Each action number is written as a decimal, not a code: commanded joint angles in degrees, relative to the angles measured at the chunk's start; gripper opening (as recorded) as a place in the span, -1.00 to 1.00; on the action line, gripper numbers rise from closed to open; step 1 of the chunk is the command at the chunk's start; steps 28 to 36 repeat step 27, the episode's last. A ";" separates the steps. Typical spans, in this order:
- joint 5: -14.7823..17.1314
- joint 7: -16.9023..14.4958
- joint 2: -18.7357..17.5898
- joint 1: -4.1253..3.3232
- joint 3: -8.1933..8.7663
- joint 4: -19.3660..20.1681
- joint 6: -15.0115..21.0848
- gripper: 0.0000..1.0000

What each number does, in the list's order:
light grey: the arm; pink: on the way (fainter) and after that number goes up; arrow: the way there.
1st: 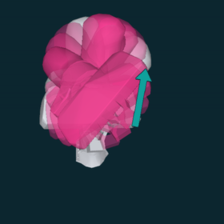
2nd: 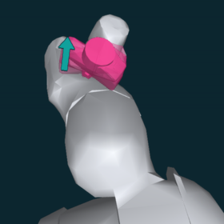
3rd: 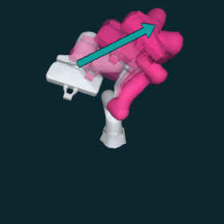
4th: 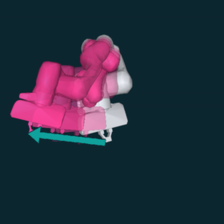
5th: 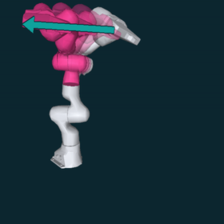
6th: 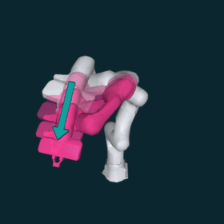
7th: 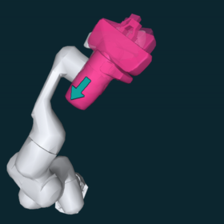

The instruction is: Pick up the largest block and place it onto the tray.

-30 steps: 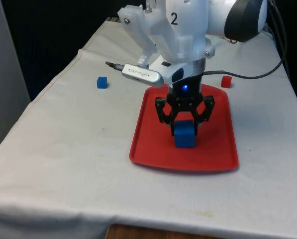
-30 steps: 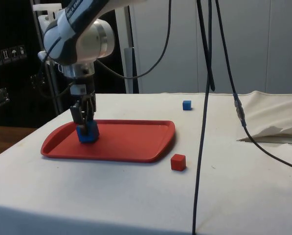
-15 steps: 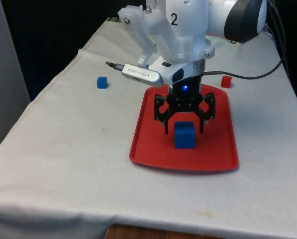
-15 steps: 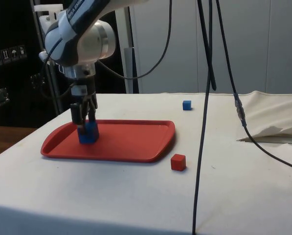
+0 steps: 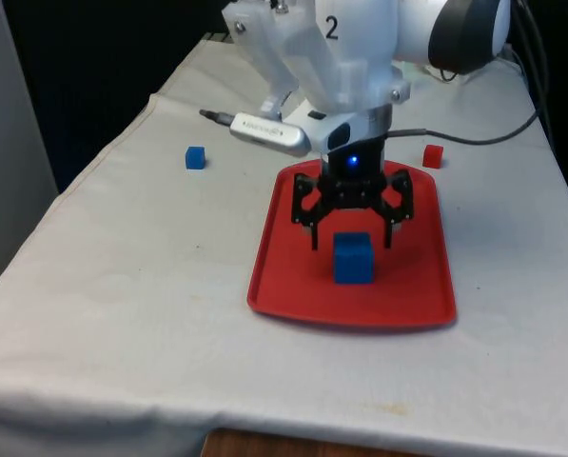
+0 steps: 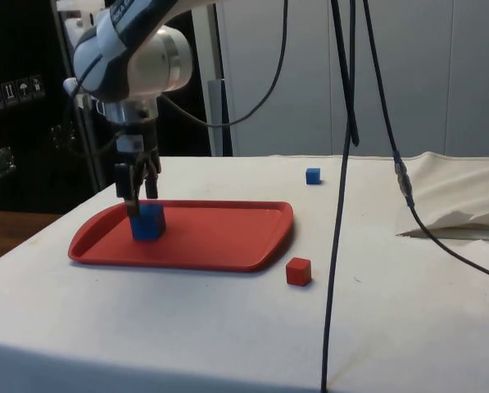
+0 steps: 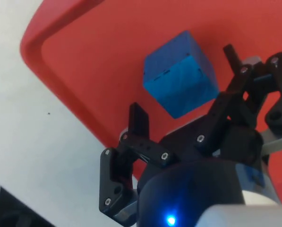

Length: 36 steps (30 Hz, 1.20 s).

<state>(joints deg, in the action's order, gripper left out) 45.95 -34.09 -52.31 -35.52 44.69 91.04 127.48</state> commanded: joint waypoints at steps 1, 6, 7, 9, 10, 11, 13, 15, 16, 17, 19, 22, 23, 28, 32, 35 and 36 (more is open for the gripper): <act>-0.46 0.11 0.92 -0.40 0.52 0.40 -0.52 1.00; -1.15 0.11 2.06 0.00 0.52 0.06 -1.43 1.00; -1.78 0.46 2.75 -0.40 1.03 0.34 -1.83 1.00; -2.18 0.57 3.44 -0.52 1.32 0.29 -2.35 1.00; -2.35 0.63 3.72 -0.52 1.43 0.23 -2.52 1.00; -2.86 0.74 4.41 -0.52 1.60 0.11 -3.04 1.00; -3.44 0.97 5.04 -0.46 1.66 0.06 -3.38 1.00; -3.27 0.69 5.16 -0.06 1.20 -0.11 -3.09 1.00; -4.07 1.15 5.84 -0.46 1.78 0.00 -3.78 1.00; -4.47 1.20 6.42 -0.46 2.01 0.00 -4.18 1.00; -4.87 1.15 7.10 -0.46 2.23 0.06 -4.53 1.00; -5.56 1.15 8.14 -0.46 2.58 0.06 -5.16 1.00; -5.90 1.09 8.77 -0.52 2.81 0.11 -5.44 1.00; -6.30 1.09 9.45 -0.52 3.04 0.11 -5.79 1.00; -6.30 1.09 9.45 -0.52 3.04 0.11 -5.79 1.00; -6.30 1.09 9.45 -0.52 3.04 0.11 -5.79 1.00; -6.30 1.09 9.45 -0.52 3.04 0.11 -5.79 1.00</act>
